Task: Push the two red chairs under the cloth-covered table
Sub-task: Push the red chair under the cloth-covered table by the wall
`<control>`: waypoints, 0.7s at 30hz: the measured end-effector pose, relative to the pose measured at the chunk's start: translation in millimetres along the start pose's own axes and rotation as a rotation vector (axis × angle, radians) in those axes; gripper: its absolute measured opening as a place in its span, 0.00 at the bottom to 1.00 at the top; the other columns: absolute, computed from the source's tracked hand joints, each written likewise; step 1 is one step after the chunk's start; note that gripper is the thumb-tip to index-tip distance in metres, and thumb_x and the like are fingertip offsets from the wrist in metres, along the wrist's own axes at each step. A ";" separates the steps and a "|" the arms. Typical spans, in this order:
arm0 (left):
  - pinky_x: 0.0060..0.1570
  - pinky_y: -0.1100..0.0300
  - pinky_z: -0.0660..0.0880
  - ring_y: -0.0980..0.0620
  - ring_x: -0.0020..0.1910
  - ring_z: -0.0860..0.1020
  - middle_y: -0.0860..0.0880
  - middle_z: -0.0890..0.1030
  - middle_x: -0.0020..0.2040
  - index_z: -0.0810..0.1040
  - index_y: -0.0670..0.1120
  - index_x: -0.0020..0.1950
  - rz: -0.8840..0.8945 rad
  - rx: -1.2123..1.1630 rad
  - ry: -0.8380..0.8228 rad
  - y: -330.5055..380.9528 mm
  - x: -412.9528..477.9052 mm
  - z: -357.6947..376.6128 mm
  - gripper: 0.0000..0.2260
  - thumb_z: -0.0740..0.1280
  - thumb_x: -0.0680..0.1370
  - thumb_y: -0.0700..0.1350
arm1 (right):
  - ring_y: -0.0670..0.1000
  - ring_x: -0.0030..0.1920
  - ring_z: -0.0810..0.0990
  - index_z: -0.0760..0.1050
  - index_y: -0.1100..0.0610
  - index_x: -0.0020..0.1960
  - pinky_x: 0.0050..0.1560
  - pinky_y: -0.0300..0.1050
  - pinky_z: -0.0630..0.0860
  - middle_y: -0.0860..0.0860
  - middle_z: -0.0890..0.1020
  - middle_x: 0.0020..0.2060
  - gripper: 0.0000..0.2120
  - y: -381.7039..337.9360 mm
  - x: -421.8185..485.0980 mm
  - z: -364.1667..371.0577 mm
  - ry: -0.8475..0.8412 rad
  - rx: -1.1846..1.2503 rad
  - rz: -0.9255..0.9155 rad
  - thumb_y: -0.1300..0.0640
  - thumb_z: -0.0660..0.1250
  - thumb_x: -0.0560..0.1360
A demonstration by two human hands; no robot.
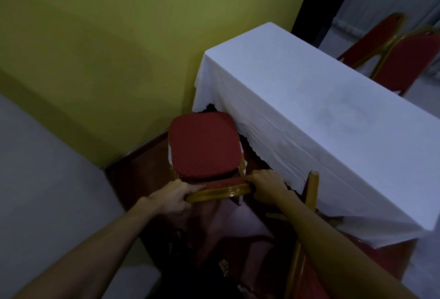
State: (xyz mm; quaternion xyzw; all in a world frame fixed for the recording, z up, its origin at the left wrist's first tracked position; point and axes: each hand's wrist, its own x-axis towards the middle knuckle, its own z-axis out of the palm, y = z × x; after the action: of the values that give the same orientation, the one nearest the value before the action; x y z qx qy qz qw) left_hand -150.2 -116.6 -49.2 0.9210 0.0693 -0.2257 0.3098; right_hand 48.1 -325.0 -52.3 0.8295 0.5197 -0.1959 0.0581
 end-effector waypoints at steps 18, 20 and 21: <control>0.61 0.51 0.74 0.44 0.64 0.76 0.47 0.78 0.66 0.69 0.52 0.72 0.125 0.528 -0.162 -35.5 93.0 -98.7 0.27 0.62 0.74 0.36 | 0.54 0.46 0.80 0.78 0.53 0.48 0.38 0.43 0.64 0.51 0.81 0.46 0.16 -4.6 6.7 -3.4 -0.002 0.081 -0.064 0.42 0.68 0.67; 0.59 0.48 0.75 0.41 0.62 0.77 0.45 0.81 0.62 0.72 0.52 0.70 0.112 0.541 -0.075 -42.5 112.1 -114.5 0.25 0.60 0.75 0.35 | 0.53 0.52 0.79 0.75 0.48 0.61 0.40 0.44 0.66 0.50 0.80 0.51 0.23 3.4 17.1 -10.7 0.035 0.117 0.010 0.42 0.67 0.68; 0.58 0.46 0.76 0.41 0.60 0.78 0.44 0.81 0.60 0.74 0.52 0.68 0.106 0.529 -0.026 -46.2 121.8 -121.6 0.23 0.60 0.75 0.35 | 0.53 0.55 0.78 0.71 0.46 0.67 0.41 0.44 0.66 0.49 0.79 0.54 0.27 7.9 24.0 -14.4 0.048 0.131 0.056 0.43 0.67 0.69</control>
State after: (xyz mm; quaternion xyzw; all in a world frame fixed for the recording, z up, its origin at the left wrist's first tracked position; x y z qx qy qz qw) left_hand -8.9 -8.0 -44.1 0.9693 -0.0445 -0.2311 0.0705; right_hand 68.1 -304.1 -49.1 0.8501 0.4838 -0.2078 -0.0034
